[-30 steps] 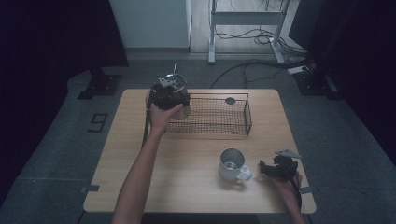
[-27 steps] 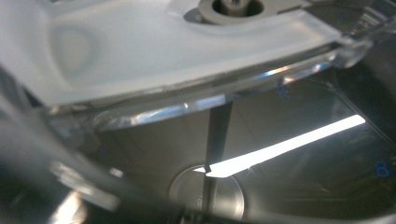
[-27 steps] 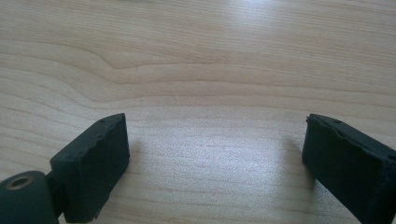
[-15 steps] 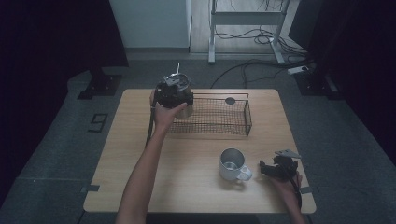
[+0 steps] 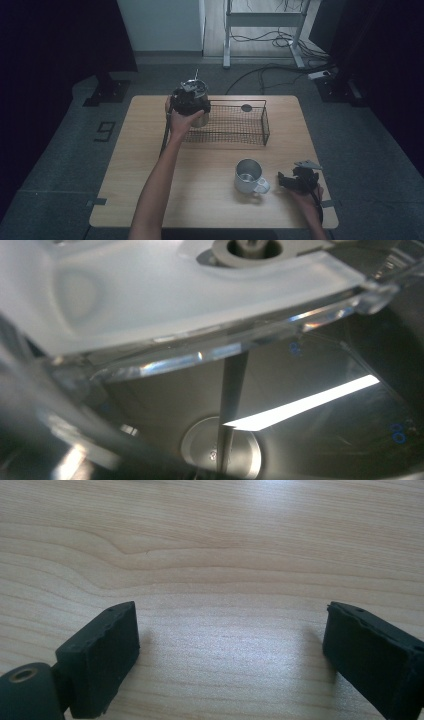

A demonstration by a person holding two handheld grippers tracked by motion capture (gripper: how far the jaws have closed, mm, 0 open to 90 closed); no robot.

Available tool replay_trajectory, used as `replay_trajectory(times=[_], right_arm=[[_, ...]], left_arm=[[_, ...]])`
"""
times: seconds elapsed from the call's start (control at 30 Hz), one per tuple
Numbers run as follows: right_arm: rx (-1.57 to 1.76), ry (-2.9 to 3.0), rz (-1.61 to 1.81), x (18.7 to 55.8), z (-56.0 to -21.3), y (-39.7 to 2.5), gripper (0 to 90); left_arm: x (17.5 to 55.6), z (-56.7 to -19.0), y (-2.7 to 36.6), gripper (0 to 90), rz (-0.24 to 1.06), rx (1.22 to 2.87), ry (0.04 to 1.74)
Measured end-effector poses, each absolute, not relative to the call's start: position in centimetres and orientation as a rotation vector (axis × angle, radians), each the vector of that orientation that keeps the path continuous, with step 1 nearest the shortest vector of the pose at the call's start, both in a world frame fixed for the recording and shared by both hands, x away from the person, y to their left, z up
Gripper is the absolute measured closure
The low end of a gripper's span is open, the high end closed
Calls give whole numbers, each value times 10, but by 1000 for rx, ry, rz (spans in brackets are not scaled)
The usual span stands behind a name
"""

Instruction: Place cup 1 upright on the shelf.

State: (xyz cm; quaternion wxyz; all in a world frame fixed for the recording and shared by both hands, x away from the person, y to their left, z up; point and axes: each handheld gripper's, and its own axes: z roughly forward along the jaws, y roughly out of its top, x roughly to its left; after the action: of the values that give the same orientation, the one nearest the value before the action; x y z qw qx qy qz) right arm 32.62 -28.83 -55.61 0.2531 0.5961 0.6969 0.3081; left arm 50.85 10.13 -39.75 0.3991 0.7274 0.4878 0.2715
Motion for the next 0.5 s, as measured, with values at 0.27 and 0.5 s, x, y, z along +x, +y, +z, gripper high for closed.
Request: replay_trajectory(times=[0.27, 0.5], right_arm=[[1620, 1895, 838, 326, -556, -288, 79], [1621, 1894, 838, 326, -556, -288, 78]], left_arm=[[515, -408, 99, 40, 686, 1847, 1266], [519, -418, 99, 39, 656, 1848, 1288]])
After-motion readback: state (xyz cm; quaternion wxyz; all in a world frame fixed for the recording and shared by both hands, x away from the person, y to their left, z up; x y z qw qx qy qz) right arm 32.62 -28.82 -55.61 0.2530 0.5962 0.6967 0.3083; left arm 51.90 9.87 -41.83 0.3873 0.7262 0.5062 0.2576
